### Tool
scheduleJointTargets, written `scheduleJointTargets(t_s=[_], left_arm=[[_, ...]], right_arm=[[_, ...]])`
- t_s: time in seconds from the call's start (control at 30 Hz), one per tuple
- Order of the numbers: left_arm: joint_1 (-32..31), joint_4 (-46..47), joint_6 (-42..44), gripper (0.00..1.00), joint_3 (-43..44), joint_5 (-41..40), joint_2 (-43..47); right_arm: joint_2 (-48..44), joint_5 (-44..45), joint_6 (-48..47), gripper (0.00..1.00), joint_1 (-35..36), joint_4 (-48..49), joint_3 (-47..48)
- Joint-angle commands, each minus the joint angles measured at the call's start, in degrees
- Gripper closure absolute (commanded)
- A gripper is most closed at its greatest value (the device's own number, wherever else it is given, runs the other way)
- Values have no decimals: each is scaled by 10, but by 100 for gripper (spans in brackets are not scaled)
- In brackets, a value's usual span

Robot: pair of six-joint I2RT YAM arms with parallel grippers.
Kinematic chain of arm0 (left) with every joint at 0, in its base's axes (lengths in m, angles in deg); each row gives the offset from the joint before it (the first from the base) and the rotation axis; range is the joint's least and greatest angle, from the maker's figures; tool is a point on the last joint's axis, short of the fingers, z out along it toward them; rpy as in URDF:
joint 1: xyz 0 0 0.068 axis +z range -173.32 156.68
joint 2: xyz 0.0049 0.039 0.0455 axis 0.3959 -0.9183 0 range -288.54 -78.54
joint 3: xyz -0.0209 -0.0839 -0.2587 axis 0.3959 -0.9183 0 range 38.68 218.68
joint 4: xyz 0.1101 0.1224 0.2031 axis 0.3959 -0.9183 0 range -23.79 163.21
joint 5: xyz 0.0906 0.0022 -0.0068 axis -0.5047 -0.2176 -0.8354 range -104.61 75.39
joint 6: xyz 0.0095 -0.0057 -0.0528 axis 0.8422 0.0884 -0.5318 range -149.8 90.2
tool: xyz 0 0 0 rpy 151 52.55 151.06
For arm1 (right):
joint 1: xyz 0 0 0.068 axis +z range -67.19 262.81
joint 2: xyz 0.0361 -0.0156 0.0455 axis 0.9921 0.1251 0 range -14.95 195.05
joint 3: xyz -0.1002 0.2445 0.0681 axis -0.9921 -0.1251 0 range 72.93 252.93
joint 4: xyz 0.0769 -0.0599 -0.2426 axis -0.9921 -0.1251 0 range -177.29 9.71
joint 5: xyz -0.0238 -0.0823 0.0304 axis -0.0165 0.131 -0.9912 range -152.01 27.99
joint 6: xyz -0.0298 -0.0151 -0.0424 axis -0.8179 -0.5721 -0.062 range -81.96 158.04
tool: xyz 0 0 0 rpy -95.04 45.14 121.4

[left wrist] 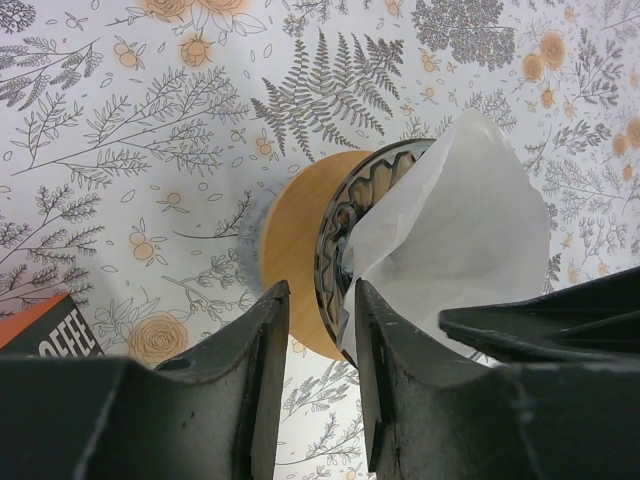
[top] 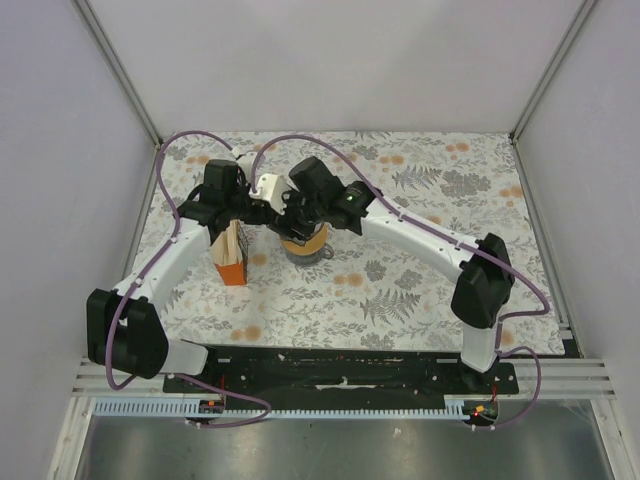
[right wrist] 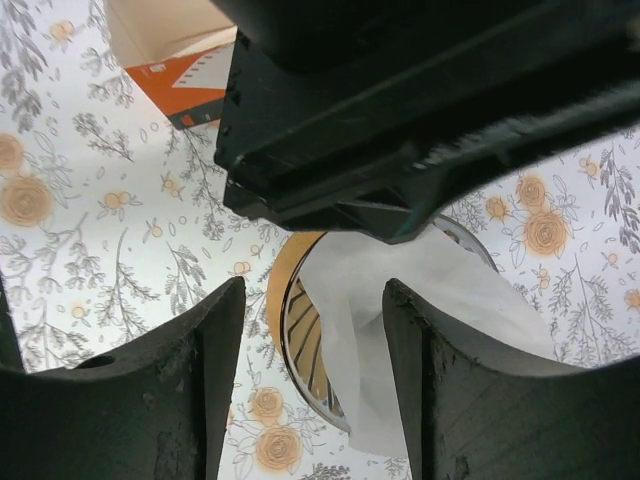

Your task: Place the coffee filter in the dripper

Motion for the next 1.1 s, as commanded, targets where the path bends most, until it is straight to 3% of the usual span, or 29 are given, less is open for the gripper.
scheduleJointTargets(t_s=[0.0, 0.17, 0.27, 0.4, 0.47, 0.73, 0.8, 0.93, 1.07], left_arm=[[0, 6, 8, 62, 19, -4, 3], [0, 8, 8, 62, 19, -5, -1], [0, 7, 9, 62, 18, -6, -2], [0, 7, 9, 63, 18, -7, -1], [0, 7, 9, 63, 18, -6, 0], [0, 8, 10, 63, 17, -6, 0], [0, 8, 10, 63, 16, -6, 1], [0, 8, 12, 63, 14, -6, 4], [0, 9, 13, 63, 11, -3, 4]], right_arm=[[37, 86, -57, 35, 17, -16, 27], [60, 126, -78, 35, 29, -32, 37], [70, 126, -80, 45, 30, -44, 45], [68, 121, -78, 70, 31, -43, 43], [66, 120, -78, 78, 31, -44, 42], [50, 102, -71, 89, 32, -42, 27], [49, 99, -69, 86, 31, -43, 27], [41, 91, -63, 61, 32, -43, 25], [26, 80, -59, 48, 32, -42, 23]])
